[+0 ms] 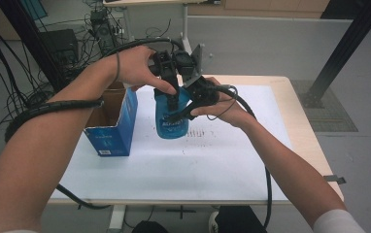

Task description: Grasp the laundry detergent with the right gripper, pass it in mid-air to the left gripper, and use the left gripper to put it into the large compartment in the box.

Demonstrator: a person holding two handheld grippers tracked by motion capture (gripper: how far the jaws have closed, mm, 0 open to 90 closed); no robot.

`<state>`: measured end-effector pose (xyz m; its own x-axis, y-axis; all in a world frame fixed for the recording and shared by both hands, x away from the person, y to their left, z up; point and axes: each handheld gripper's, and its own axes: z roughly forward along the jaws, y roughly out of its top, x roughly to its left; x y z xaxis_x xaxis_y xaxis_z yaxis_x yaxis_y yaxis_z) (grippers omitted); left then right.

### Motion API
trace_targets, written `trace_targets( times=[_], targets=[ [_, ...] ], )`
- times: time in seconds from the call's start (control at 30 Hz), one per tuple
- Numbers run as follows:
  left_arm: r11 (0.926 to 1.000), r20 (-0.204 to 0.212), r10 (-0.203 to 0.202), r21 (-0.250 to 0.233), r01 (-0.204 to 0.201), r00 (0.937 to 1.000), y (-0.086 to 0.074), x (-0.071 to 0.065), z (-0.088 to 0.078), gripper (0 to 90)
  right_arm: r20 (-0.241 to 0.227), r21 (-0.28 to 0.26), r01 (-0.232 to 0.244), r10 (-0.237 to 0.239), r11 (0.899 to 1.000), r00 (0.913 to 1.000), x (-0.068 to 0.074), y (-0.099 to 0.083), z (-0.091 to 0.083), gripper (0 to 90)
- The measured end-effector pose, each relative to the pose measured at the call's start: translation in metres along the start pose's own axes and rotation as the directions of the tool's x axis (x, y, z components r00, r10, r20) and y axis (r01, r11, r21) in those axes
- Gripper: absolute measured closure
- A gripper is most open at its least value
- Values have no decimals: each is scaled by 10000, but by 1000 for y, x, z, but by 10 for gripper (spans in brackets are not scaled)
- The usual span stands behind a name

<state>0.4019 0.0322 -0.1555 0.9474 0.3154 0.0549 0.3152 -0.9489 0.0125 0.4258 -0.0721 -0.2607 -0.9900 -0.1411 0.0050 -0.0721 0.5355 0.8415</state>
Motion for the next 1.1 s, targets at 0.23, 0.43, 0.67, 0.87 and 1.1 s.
trace_targets(
  times=[0.23,0.43,0.67,0.87,1.1],
  targets=[
    [10000,41,-28,77,27,10000,0,1,1,367,-11,29,18,-18,10000,10000,0,0,1,434],
    [9998,81,-22,175,21,10000,0,2,2,367,-46,119,-74,75,9999,10000,0,-1,2,434],
    [9998,111,-36,201,34,9999,1,2,3,367,-55,183,-131,132,9997,9999,0,-1,2,434],
    [9997,75,25,244,-26,10000,1,1,3,367,-61,149,-55,56,9999,10000,0,-2,3,433],
    [9997,127,34,237,-37,9999,0,0,4,368,-79,85,47,-46,10000,10000,0,-2,4,433]
  ],
)
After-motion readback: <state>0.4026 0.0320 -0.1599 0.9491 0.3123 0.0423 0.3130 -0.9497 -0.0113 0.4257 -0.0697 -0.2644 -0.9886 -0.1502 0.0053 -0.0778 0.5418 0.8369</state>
